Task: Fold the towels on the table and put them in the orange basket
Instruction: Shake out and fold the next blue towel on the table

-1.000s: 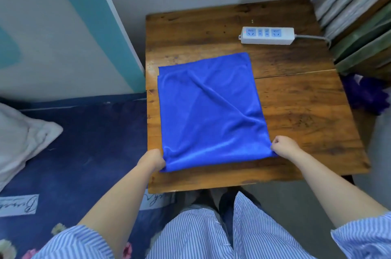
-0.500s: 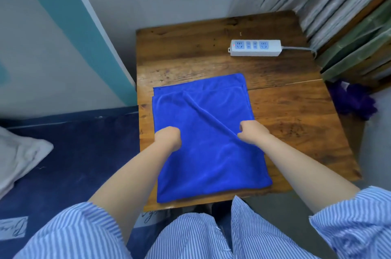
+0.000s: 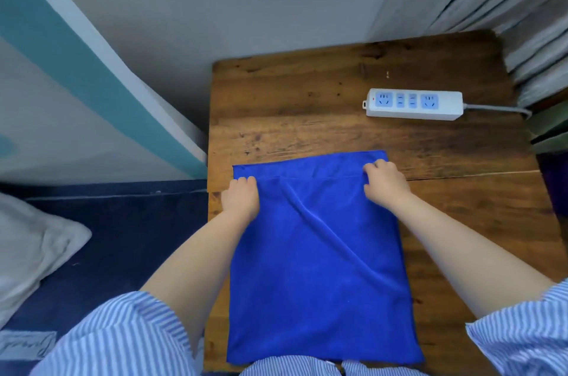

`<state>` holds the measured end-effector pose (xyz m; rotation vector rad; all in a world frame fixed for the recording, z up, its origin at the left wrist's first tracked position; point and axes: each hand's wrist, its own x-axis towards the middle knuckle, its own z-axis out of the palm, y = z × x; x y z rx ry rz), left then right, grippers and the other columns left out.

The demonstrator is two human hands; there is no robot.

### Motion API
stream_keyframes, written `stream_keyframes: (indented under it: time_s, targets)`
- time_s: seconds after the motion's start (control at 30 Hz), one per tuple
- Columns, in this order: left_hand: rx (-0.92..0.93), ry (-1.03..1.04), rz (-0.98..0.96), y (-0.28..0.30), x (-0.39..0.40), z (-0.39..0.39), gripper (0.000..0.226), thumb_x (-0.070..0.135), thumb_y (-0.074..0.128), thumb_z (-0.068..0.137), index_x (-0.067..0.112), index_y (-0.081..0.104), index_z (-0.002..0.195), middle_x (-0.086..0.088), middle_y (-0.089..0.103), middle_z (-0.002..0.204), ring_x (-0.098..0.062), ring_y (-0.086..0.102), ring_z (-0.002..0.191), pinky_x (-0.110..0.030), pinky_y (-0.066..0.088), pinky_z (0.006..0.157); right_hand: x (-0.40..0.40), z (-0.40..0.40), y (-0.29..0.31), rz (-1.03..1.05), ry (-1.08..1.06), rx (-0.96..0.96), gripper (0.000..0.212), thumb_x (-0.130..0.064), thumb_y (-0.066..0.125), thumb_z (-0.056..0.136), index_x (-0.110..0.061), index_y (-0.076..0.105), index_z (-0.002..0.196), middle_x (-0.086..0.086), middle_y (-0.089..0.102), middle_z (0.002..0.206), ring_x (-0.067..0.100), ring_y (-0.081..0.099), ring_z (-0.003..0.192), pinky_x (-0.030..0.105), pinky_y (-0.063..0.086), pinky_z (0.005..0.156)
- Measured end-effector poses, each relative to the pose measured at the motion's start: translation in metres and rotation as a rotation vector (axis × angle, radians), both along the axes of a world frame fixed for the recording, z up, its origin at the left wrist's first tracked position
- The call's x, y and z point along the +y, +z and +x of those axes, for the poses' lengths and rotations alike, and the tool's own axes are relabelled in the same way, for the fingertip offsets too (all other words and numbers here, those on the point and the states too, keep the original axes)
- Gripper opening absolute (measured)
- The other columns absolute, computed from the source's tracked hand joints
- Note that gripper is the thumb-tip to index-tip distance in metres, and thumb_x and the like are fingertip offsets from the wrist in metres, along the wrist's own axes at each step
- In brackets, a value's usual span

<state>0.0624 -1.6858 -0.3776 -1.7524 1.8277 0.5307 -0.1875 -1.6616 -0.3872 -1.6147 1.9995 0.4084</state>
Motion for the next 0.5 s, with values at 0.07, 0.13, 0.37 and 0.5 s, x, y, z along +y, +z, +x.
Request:
stream_keyframes:
  time_s: [0.07,0.13,0.37,0.5]
  targets:
    - [-0.018,-0.023,-0.009,-0.007,-0.012,0.003,0.035,0.001,0.037,0.091,0.007,0.039,0.126,-0.011,0.043,0.132,-0.028,0.037,0.123,-0.036,0.041,0.091,-0.007,0.000,-0.008,0.000,0.013,0.033,0.031,-0.010,0.044,0.089,-0.007,0.046,0.120,0.013,0.044,0.126,0.030,0.038,0.120,0.037,0.038,0.096]
    - [-0.039,-0.034,-0.033,-0.012,-0.020,0.007,0.037,0.002,0.038,0.090,0.007,0.040,0.127,-0.010,0.043,0.133,-0.027,0.036,0.125,-0.035,0.039,0.093,-0.011,0.000,-0.010,0.007,0.057,0.063,0.031,-0.008,0.045,0.088,-0.007,0.047,0.119,0.012,0.050,0.123,0.030,0.040,0.119,0.037,0.037,0.095]
    - [0.035,-0.079,-0.007,-0.015,-0.039,0.027,0.026,0.012,0.039,0.092,0.007,0.056,0.110,-0.014,0.050,0.119,-0.031,0.036,0.119,-0.036,0.037,0.093,-0.037,-0.030,0.011,0.208,0.191,-0.176,0.017,-0.001,0.047,0.083,-0.011,0.054,0.072,0.006,0.056,0.080,0.023,0.049,0.083,0.025,0.038,0.065]
    - [0.435,-0.016,0.068,0.004,-0.042,0.028,0.008,0.007,0.037,0.092,0.006,0.044,0.088,-0.018,0.057,0.099,-0.032,0.052,0.095,-0.038,0.038,0.075,-0.049,-0.035,0.040,0.127,0.035,-0.394,0.033,0.005,0.044,0.079,-0.013,0.038,0.052,0.002,0.037,0.056,0.017,0.034,0.058,0.024,0.025,0.051]
